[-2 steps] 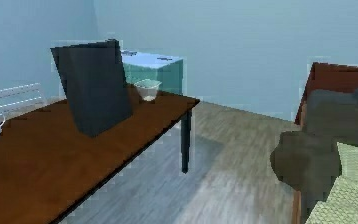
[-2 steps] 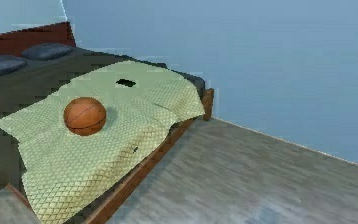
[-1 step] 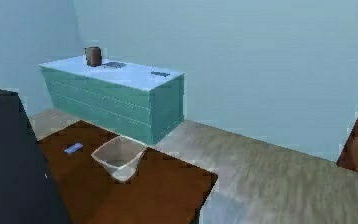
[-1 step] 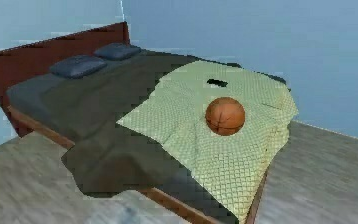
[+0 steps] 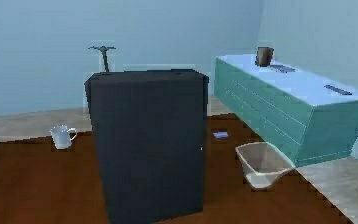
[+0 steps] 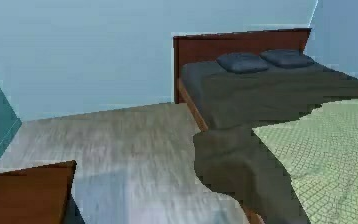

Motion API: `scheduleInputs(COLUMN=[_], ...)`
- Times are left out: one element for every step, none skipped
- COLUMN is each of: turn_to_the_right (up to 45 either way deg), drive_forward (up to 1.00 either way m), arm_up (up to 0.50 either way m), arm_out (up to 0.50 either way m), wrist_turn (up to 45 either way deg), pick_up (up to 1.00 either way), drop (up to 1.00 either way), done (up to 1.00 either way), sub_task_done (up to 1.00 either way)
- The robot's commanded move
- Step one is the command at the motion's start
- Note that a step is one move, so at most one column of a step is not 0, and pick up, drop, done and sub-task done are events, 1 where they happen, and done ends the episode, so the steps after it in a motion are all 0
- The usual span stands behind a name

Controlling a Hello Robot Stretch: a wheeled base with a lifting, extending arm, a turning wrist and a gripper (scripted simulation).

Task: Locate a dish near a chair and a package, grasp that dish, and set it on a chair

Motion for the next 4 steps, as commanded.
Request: scheduleInputs(turn_to_the_right=[-45.0, -15.0, 0.0, 0.0], drive_forward=[0.0, 0.0, 0.0, 0.0], arm_up=[0.0, 0.0, 0.5, 0.38], arm_out=[0.0, 0.0, 0.0, 0.0], wrist_turn=[0.0, 0.0, 0.0, 0.0], pick_up=[0.0, 0.0, 0.0, 0.0], drop=[0.0, 0.0, 0.0, 0.0], done=[0.0, 0.0, 0.0, 0.0], sub_task_done=[0.0, 0.0, 0.0, 0.0])
